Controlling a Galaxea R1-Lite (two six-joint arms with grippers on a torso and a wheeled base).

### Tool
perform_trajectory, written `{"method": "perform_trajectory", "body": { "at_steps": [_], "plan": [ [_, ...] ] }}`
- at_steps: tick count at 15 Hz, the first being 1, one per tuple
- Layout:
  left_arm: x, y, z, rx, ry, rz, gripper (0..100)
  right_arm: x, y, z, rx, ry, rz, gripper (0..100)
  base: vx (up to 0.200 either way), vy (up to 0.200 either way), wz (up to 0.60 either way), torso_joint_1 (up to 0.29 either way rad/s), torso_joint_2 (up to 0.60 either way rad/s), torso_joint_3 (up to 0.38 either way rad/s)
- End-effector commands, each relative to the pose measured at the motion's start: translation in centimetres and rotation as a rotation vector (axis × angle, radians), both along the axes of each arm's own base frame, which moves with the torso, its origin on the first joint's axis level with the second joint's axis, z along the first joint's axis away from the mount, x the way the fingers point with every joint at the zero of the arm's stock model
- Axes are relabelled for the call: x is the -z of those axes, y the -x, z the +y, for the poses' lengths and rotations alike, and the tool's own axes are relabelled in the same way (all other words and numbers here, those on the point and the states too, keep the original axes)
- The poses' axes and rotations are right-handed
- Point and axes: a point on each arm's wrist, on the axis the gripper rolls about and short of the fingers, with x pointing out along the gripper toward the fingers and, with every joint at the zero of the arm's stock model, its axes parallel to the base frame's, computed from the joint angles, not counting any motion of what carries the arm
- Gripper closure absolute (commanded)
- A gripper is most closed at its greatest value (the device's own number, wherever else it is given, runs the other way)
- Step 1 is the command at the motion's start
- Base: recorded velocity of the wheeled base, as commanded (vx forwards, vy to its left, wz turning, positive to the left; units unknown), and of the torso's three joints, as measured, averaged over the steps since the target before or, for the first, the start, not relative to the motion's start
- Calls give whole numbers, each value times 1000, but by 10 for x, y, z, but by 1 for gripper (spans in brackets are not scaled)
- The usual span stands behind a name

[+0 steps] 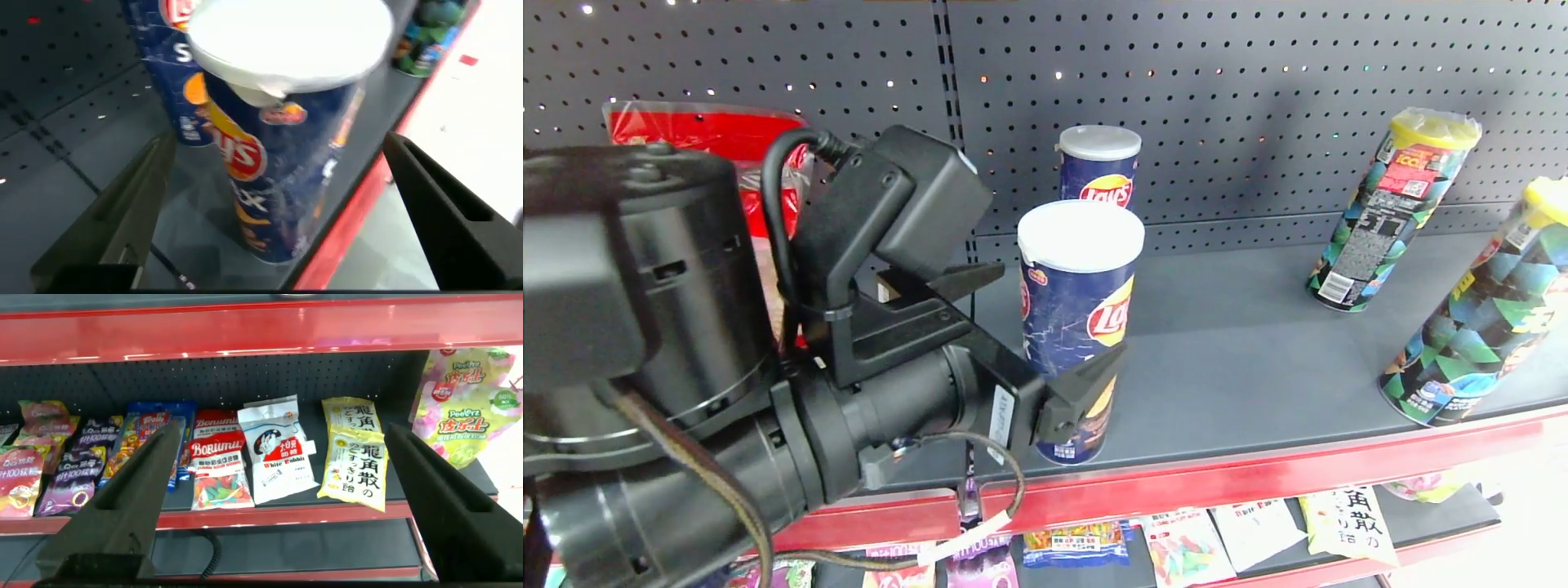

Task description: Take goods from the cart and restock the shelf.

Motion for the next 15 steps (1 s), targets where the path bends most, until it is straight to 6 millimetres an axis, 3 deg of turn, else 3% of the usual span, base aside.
{"method": "perform_trajectory", "body": {
  "at_steps": [1,15],
  "plan": [
    [2,-3,-8,-16,-10,3,0,0,0,0,-1,1,3,0,0,0,0,0,0,0],
    [9,-5,-43,-153,-4,-23,0,0,0,0,-1,1,3,0,0,0,0,0,0,0]
  ]
}}
